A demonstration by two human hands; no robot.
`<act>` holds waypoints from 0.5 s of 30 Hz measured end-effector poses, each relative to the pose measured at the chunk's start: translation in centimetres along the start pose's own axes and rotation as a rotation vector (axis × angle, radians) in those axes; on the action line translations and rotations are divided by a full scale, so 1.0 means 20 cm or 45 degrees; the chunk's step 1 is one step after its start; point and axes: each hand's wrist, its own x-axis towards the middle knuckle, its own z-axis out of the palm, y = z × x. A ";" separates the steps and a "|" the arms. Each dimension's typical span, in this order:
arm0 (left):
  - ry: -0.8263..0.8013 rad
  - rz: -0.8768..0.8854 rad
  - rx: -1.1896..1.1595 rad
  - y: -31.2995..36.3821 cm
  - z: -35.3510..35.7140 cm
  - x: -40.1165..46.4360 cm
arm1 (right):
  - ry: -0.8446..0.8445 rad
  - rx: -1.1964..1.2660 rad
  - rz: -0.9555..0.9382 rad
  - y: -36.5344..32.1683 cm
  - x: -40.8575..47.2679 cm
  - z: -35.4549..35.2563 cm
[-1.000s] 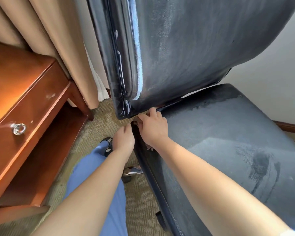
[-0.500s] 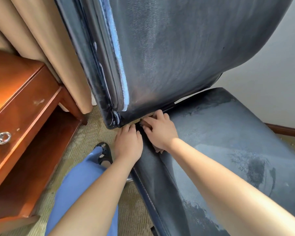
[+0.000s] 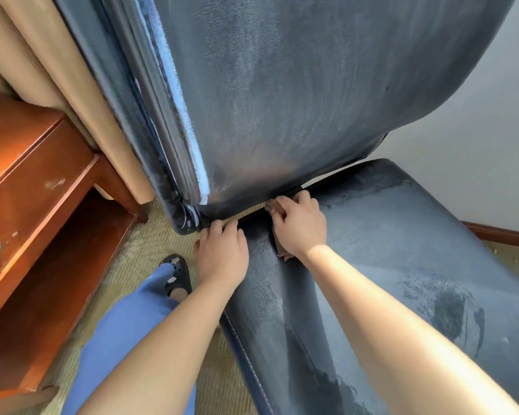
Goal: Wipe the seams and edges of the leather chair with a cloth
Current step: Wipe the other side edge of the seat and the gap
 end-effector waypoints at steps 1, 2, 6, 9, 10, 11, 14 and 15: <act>-0.011 0.006 0.001 0.00 -0.01 0.00 | 0.013 0.003 0.061 -0.01 0.01 0.00; -0.021 0.011 0.008 0.00 -0.01 0.00 | 0.033 0.000 0.071 -0.02 0.00 0.00; -0.037 -0.028 0.022 0.02 -0.02 0.00 | 0.080 0.011 -0.215 -0.04 -0.11 0.03; -0.071 -0.051 -0.013 0.03 -0.04 0.01 | 0.114 -0.067 -0.146 0.03 -0.04 0.01; -0.086 -0.047 -0.019 0.04 -0.05 0.02 | 0.071 -0.080 -0.027 0.04 0.00 0.00; -0.101 -0.039 -0.017 0.04 -0.06 0.02 | 0.027 -0.073 0.092 0.05 0.04 -0.02; -0.139 -0.021 0.003 0.06 -0.08 0.05 | -0.061 -0.001 0.143 0.02 0.05 -0.04; -0.156 -0.015 0.006 0.08 -0.09 0.07 | -0.075 0.014 0.075 0.00 0.02 -0.04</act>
